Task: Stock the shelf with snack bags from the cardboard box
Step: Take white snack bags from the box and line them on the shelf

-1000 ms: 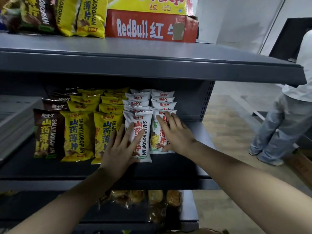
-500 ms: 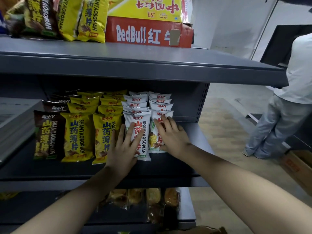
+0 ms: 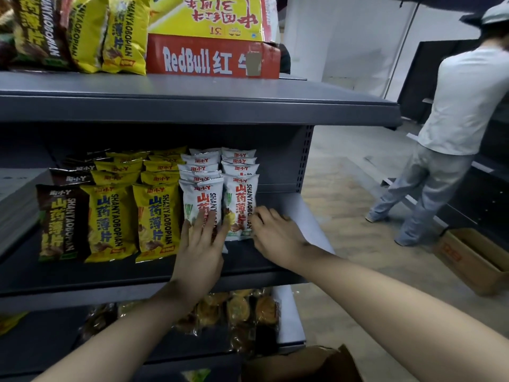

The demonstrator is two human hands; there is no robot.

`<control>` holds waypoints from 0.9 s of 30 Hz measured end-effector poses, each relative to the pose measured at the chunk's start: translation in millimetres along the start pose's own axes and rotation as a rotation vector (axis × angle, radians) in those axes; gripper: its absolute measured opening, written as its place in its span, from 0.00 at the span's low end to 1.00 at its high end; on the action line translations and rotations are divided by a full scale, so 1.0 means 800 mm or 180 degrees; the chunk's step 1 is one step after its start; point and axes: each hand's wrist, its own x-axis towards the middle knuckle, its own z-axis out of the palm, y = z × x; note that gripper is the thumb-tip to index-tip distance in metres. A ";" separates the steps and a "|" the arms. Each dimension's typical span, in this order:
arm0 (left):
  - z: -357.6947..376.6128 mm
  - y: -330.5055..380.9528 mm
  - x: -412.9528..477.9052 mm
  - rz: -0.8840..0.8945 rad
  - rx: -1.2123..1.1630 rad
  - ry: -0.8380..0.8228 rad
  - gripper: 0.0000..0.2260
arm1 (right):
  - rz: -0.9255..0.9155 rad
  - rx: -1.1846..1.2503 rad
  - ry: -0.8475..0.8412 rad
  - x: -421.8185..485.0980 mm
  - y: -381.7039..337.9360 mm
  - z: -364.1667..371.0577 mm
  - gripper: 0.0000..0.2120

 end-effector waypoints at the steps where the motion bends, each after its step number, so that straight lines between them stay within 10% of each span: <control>1: -0.002 0.005 -0.001 0.0058 -0.0114 0.0080 0.29 | -0.0019 0.0004 0.0016 -0.005 0.002 0.000 0.17; 12: -0.012 0.083 -0.037 0.1121 -0.1041 0.0707 0.11 | -0.0230 0.0299 0.0376 -0.089 0.012 -0.006 0.10; 27: 0.075 0.181 -0.157 0.0406 -0.1354 -0.1614 0.07 | -0.0188 0.0885 -0.0611 -0.244 0.038 0.088 0.17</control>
